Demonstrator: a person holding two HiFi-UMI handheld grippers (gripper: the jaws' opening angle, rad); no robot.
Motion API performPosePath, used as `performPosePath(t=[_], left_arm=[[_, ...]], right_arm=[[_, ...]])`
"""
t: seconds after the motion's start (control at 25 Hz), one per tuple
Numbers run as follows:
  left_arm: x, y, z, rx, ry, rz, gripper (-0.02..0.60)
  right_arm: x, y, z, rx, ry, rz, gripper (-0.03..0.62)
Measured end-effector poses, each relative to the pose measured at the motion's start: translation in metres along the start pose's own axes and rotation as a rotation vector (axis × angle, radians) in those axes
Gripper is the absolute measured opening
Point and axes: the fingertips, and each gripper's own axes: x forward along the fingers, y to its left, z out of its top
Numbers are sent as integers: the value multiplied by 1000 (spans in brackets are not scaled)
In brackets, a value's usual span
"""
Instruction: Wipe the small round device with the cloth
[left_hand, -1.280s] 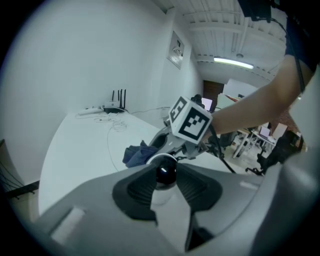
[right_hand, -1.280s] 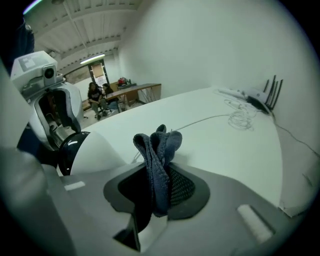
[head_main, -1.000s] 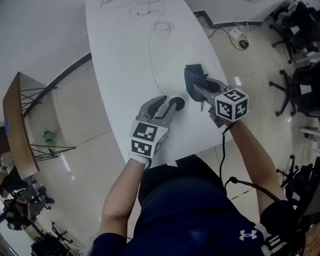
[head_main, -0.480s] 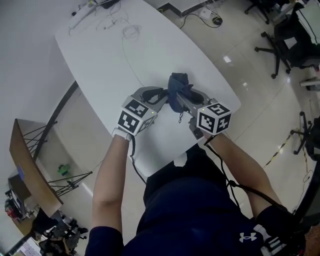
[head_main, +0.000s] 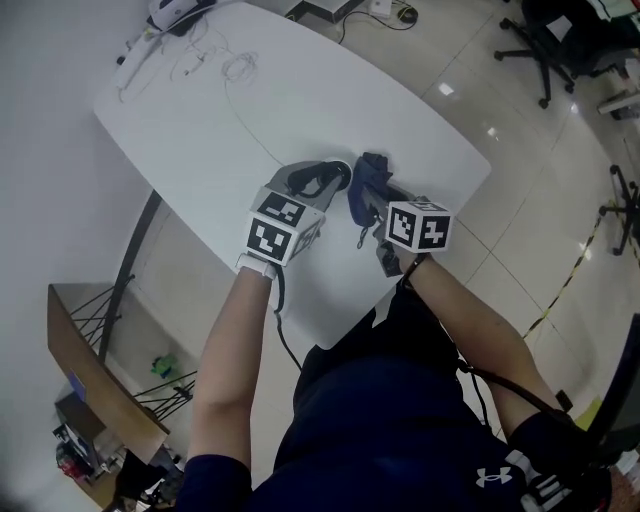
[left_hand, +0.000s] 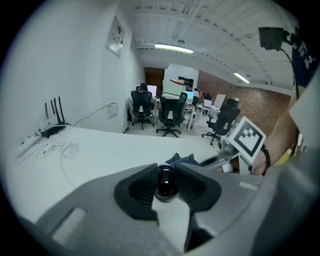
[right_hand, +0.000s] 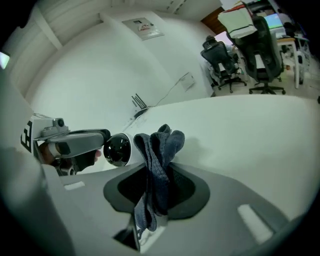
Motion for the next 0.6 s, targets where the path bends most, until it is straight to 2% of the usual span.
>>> performPosePath(t=[0.12,0.2,0.28,0.36,0.44,0.52,0.6], left_arm=[[-3,6,2,-93,-28,16,94],[-11,8,12,-156,-83,16,94],[-18,10,22,-186,-133,5,86],[-18,11,23,-164,-124,-10,86],[-14,14,16,-127,-76,-25,86],[-12,17,11,-102,-34,-30,94],[-10,18,7,-74,-3,-25,97]], right_arm=[[-6,0,3,54,-54,-18,104],[-23,10,21,62,-155,17,106],[-44,28,47,63,-271,68,106],[-57,51,67,37,-352,108,106],[-57,72,73,-13,-382,120,106],[-48,81,65,-44,-372,100,106],[-35,73,48,-12,-344,52,105]])
